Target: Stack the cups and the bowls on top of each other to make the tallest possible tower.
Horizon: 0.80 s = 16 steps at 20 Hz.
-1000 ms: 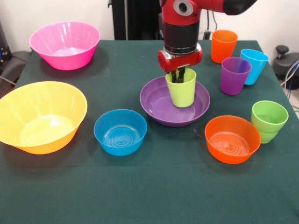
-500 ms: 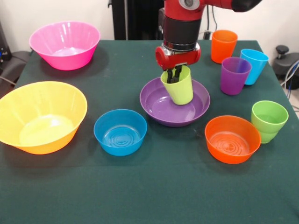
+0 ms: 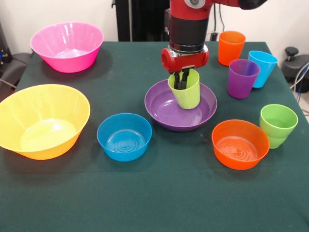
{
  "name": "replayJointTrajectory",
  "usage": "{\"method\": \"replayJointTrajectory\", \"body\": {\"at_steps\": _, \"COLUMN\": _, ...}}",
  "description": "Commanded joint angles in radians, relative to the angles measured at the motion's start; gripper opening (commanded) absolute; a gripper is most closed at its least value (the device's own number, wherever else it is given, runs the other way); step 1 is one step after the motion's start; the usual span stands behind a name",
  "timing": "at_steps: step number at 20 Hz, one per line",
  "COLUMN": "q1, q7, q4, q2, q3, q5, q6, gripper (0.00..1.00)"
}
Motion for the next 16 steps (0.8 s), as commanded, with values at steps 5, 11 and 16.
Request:
{"method": "replayJointTrajectory", "body": {"at_steps": 5, "q1": -0.039, "q7": 0.1, "q4": -0.055, "q2": 0.019, "q3": 0.204, "q5": 0.092, "q6": 0.055, "gripper": 0.0}}
{"method": "replayJointTrajectory", "body": {"at_steps": 11, "q1": -0.055, "q7": 0.082, "q4": -0.072, "q2": 0.015, "q3": 0.234, "q5": 0.07, "q6": -0.021, "gripper": 0.0}}
{"method": "replayJointTrajectory", "body": {"at_steps": 16, "q1": -0.057, "q7": 0.077, "q4": -0.082, "q2": 0.02, "q3": 0.248, "q5": 0.035, "q6": -0.066, "gripper": 0.0}}
